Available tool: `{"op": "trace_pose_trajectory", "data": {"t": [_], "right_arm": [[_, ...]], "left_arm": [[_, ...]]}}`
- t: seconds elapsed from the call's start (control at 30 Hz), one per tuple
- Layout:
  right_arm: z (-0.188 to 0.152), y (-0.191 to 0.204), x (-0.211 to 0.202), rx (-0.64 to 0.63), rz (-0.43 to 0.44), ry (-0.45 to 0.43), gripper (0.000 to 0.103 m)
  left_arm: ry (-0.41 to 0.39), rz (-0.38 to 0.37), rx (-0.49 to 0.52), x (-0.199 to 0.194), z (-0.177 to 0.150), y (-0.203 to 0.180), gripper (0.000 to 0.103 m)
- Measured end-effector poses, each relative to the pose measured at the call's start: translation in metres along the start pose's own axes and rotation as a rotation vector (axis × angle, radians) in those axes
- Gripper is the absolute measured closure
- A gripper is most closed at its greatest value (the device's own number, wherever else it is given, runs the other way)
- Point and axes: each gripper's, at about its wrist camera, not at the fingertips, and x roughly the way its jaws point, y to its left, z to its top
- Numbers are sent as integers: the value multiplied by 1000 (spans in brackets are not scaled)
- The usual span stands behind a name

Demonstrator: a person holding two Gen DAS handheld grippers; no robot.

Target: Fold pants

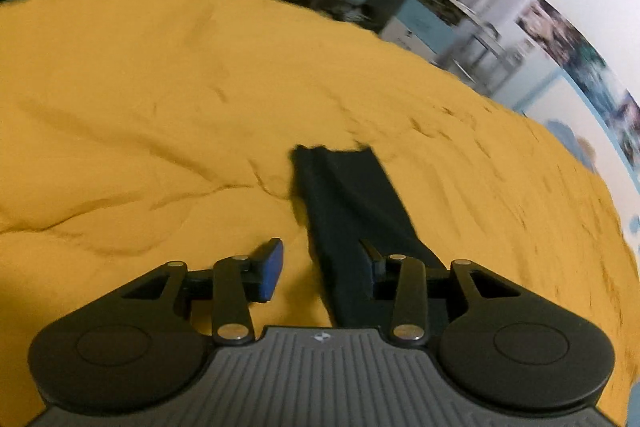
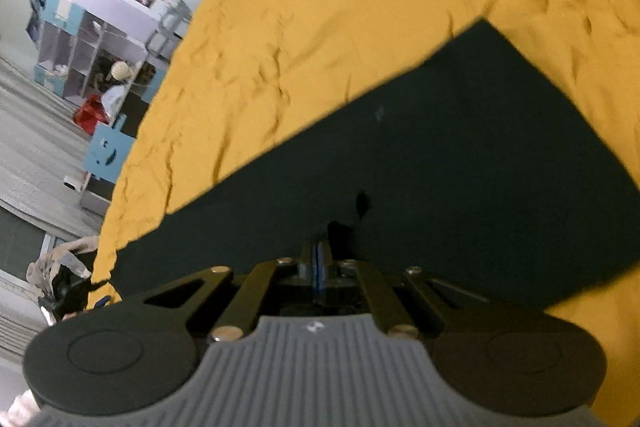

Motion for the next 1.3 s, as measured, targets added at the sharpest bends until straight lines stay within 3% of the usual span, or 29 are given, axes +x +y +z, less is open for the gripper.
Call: {"op": "trace_pose_trajectory", "data": {"t": [0.1, 0.17, 0.23, 0.33, 0.5, 0.57, 0.77, 0.93, 1.13, 1.2, 1.3], "right_arm": [[-8, -6, -3, 3, -44, 27, 103], [-13, -9, -6, 0, -65, 46, 103], [-16, -7, -9, -17, -73, 57, 103], [-16, 0, -18, -76, -114, 29, 98], [-17, 7, -32, -150, -120, -21, 97], [-20, 8, -34, -153, -94, -26, 97], [-34, 6, -44, -169, -60, -38, 97], [-42, 0, -57, -170, -35, -63, 97], [-54, -10, -65, -139, 5, -54, 97], [-58, -11, -68, -142, 18, -41, 97], [-62, -9, -67, -161, 29, -27, 96]], "left_arm": [[-20, -19, -17, 16, 2, 2, 62], [-18, -32, 5, 20, 3, -2, 88], [-27, -42, 43, 15, 4, -10, 101], [-97, -113, 135, -13, 3, -32, 101], [-200, -301, 417, -92, -20, -102, 101], [-242, -343, 555, -122, -40, -140, 101], [-346, -489, 891, -196, -137, -245, 101], [-391, -606, 1264, -231, -274, -290, 101], [-170, -630, 1681, -204, -441, -257, 101], [-97, -610, 1763, -195, -469, -242, 101], [-16, -571, 1741, -186, -476, -237, 100]]}}
